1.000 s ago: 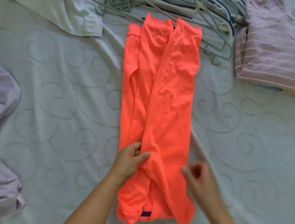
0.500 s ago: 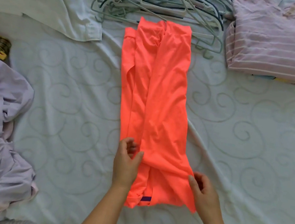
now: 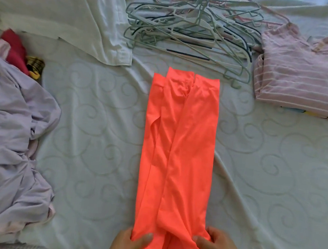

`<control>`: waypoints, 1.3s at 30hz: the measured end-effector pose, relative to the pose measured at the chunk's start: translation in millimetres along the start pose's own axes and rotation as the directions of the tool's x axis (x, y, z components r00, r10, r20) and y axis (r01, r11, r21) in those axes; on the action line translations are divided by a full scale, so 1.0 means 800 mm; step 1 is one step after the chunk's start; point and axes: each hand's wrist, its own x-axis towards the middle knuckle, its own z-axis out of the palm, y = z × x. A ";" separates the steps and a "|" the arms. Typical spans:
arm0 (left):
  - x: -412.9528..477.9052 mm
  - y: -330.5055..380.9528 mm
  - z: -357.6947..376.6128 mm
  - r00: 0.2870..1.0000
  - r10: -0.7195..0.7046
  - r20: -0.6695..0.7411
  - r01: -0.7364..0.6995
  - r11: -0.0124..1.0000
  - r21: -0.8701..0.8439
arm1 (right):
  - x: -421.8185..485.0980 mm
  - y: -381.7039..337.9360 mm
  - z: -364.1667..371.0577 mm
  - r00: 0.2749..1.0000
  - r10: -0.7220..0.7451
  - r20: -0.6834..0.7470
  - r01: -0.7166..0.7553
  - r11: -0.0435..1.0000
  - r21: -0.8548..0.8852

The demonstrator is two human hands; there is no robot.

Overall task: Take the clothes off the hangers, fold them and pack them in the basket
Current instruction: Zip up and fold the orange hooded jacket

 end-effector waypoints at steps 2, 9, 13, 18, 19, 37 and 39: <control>-0.023 0.009 -0.019 0.993 0.023 0.114 -0.027 0.999 0.034 | -0.022 -0.004 -0.009 0.994 -0.022 0.110 0.022 1.000 0.000; 0.016 0.190 -0.034 0.940 0.195 0.281 0.051 0.733 -0.679 | 0.040 -0.168 -0.100 0.981 -0.077 0.178 -0.049 0.791 0.610; 0.097 0.270 -0.040 0.971 0.229 0.072 -0.135 0.770 -0.623 | 0.116 -0.237 -0.146 0.992 -0.051 -0.112 0.121 0.542 0.832; 0.148 0.206 -0.021 0.853 0.334 -0.401 -0.279 0.941 0.190 | 0.151 -0.184 -0.083 0.856 -0.141 -0.497 0.253 0.954 0.164; 0.150 0.192 -0.018 0.839 0.329 -0.433 -0.251 0.941 0.229 | 0.148 -0.168 -0.066 0.817 -0.178 -0.549 0.223 0.975 0.016; 0.149 0.192 0.008 0.754 0.530 -0.389 -0.460 0.848 0.264 | 0.163 -0.151 -0.073 0.692 -0.269 -0.670 0.337 0.941 -0.029; 0.163 0.220 -0.003 0.726 0.565 -0.393 -0.481 0.825 0.298 | 0.180 -0.190 -0.089 0.631 -0.371 -0.681 0.428 0.899 -0.093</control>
